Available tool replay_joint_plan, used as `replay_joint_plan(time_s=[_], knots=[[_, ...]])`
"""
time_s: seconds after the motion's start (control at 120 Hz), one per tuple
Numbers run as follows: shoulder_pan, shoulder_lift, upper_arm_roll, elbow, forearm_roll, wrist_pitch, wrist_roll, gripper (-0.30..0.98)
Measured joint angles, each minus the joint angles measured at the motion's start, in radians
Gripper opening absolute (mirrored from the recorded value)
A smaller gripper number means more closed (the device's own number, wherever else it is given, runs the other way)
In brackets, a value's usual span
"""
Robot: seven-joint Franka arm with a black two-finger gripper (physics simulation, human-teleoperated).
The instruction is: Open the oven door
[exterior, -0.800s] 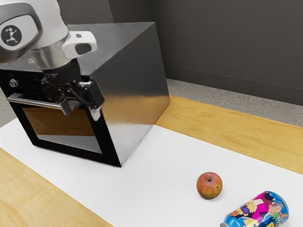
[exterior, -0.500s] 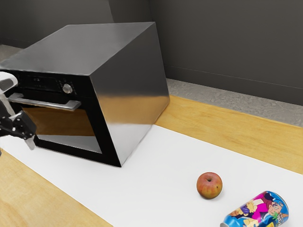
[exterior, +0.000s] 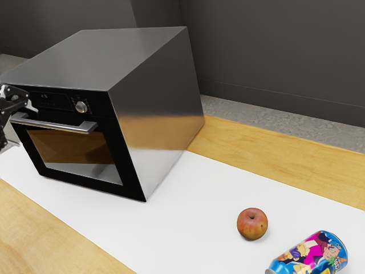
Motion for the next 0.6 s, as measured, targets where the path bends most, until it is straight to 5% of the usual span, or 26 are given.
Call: replay_joint_plan(time_s=[0.6], knots=[[0.029, 0.101, -0.035, -0.004, -0.009, 0.141, -0.198, 0.68]])
